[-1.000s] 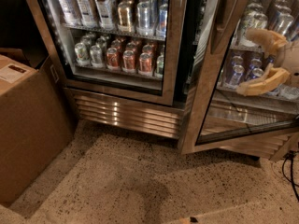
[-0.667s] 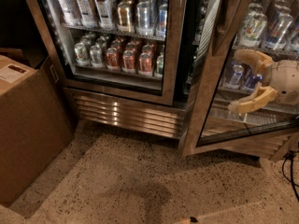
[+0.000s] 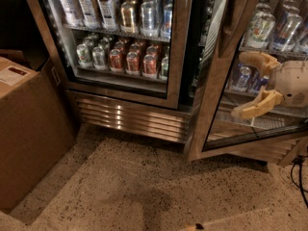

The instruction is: Open right fridge door

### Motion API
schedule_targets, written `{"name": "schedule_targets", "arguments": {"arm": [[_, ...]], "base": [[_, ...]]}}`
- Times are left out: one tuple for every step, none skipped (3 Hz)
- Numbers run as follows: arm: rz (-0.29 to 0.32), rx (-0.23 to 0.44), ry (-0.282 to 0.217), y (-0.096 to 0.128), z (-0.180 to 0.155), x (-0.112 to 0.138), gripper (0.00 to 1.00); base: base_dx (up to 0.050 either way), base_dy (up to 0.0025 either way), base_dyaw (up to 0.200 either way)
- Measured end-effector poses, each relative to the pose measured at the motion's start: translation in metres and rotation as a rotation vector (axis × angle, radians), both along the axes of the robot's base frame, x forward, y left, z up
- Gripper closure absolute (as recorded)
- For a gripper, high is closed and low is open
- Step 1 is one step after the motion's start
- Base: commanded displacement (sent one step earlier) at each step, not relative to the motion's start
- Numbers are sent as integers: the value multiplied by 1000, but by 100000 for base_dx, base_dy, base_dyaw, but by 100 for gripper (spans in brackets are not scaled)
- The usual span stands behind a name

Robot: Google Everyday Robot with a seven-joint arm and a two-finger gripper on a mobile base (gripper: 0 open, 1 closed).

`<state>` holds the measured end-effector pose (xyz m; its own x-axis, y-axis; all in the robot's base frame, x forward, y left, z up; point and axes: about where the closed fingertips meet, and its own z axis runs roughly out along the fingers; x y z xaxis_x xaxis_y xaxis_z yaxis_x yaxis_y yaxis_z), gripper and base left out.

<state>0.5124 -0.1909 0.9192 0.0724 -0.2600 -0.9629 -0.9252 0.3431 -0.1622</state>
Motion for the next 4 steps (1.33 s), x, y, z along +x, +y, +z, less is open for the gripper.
{"name": "schedule_targets", "arguments": {"arm": [[-15,-177,-1,3,-20,-19,0],[7,-266,0,4,-47,-50,0],[49,-311,-19,5,-76,-99,0],[49,-311,-19,5,-76,-99,0]], "base": [[0,0,0],[0,0,0],[0,0,0],[-5000,-1,6]]}}
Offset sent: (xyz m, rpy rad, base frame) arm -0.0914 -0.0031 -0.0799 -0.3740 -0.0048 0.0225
